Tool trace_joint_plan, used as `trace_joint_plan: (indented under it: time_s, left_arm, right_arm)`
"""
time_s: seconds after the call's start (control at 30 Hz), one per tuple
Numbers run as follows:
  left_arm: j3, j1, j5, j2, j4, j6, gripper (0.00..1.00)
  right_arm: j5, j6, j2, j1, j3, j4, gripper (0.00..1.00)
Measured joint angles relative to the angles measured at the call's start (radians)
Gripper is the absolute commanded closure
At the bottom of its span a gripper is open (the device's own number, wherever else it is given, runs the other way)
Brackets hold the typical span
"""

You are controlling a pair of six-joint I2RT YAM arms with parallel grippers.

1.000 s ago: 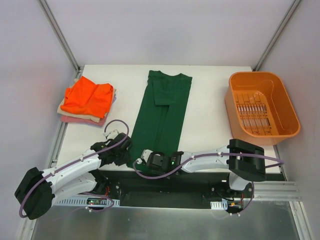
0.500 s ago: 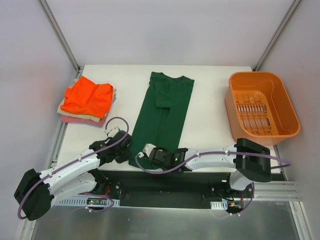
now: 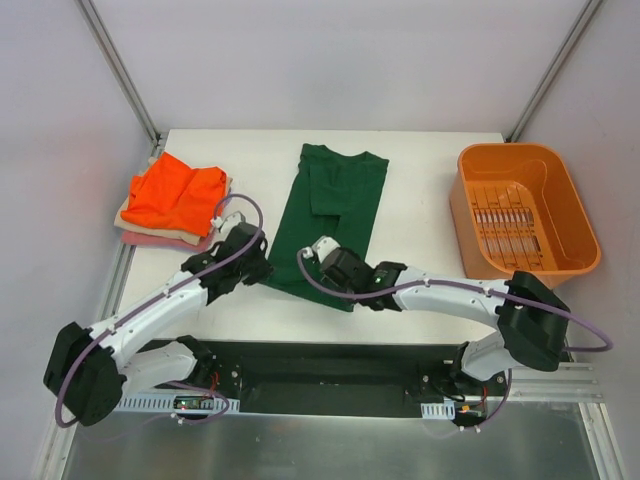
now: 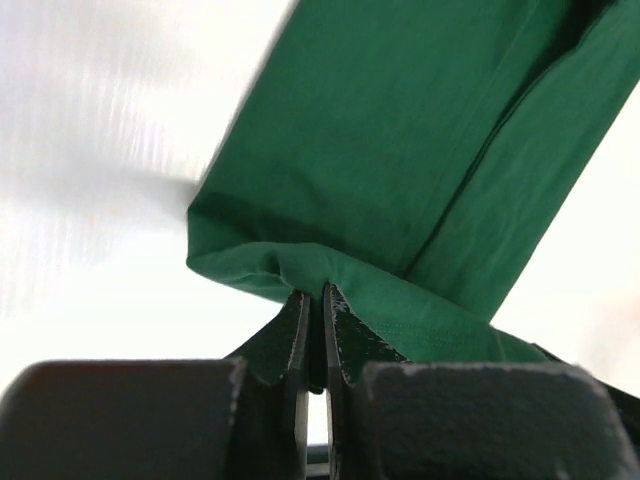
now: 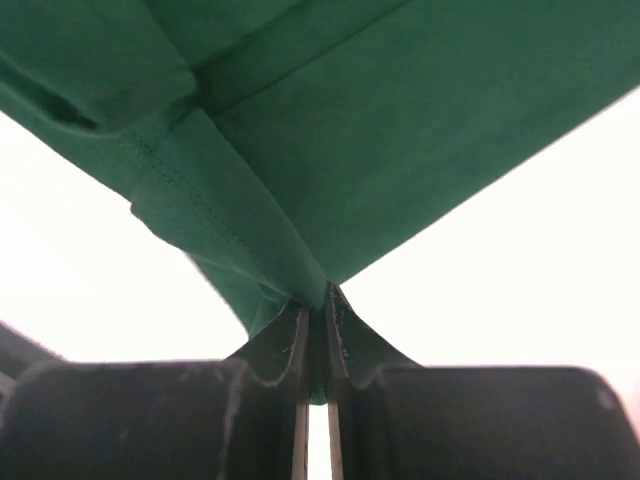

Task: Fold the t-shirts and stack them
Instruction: Fold the folded rectangular tshirt in 1/3 of the way

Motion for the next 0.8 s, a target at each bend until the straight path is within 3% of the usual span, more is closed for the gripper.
trace_joint_plan:
  time_s: [0.17, 0.8]
  left_arm:
    - [0.117, 0.103, 0.068, 0.170, 0.104, 0.078, 1.00]
    - [0.499, 0.231, 0.196, 0.640, 0.192, 0.258, 1.00]
  right_arm:
    - [-0.003, -0.015, 0.000, -0.126, 0.001, 0.047, 0.98]
    - [-0.149, -0.160, 0.176, -0.438, 0.184, 0.142, 0.98]
